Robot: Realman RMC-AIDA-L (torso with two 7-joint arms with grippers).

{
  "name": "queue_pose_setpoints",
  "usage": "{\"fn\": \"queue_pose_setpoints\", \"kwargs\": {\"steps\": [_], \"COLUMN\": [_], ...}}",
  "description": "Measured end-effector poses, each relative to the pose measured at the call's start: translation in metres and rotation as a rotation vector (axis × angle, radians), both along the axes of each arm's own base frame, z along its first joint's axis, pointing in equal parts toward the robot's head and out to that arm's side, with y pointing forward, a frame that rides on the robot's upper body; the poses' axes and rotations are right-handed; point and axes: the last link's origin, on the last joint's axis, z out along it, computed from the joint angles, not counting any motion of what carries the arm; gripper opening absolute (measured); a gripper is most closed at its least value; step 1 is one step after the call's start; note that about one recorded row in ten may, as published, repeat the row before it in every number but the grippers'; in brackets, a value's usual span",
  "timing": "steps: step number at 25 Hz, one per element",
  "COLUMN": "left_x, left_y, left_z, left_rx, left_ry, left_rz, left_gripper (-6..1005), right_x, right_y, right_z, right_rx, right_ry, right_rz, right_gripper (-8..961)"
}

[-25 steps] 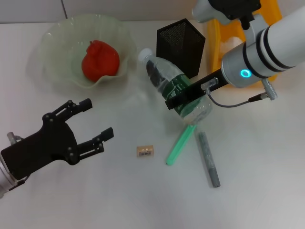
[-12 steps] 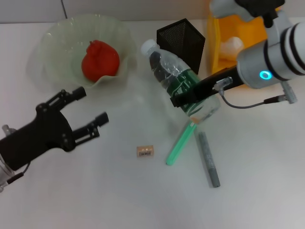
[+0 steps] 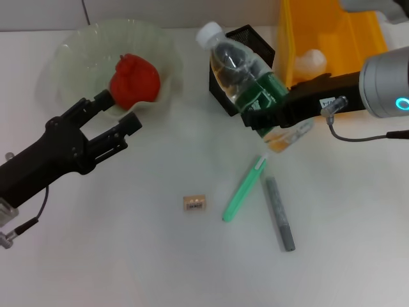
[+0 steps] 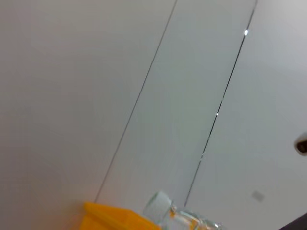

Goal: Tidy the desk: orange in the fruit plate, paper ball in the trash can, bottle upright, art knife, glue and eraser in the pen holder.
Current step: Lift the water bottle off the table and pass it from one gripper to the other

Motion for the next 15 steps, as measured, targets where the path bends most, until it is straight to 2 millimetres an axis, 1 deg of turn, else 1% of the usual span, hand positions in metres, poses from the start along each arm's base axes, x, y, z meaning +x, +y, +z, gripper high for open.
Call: {"fn": "queue_pose_setpoints", "kwargs": {"steps": [3,4,5,7,8,12,15], "left_x": [0.003,0.005,0.005,0.007,0.007,0.007,0.008], "left_y": [0.002,0.004,0.004,0.006,0.006,0.007,0.007], "left_z": [-0.003,-0.005,-0.005,-0.008,-0.008,-0.009,-0.009], "left_rx": [-0.036,-0.048,-0.048,-0.061,-0.061,-0.061,-0.067], "left_ry": [-0.034,-0.046,-0.046,-0.055,-0.055,-0.053,-0.057], "left_rz": [0.010,0.010,0.010,0.011,0.011,0.015,0.016], "left_gripper": [864,864,864,864,864,855,845], "right_x": [0.000,0.003,0.003,0.012,0.012,0.024,0.025], "right_y": [-0.005,-0.006,-0.006,-0.005,-0.005,-0.008,-0.010], "right_z": [0.004,0.008,0.008,0.010,0.010,0.008,0.009], "right_rx": [0.002,0.004,0.004,0.000,0.000,-0.015,-0.014], "right_ry": [0.079,0.137,0.137,0.175,0.175,0.165,0.162], "right_rz": [0.037,0.048,0.048,0.020,0.020,-0.006,0.007], "right_gripper": [791,791,792,793,793,796,797]}}
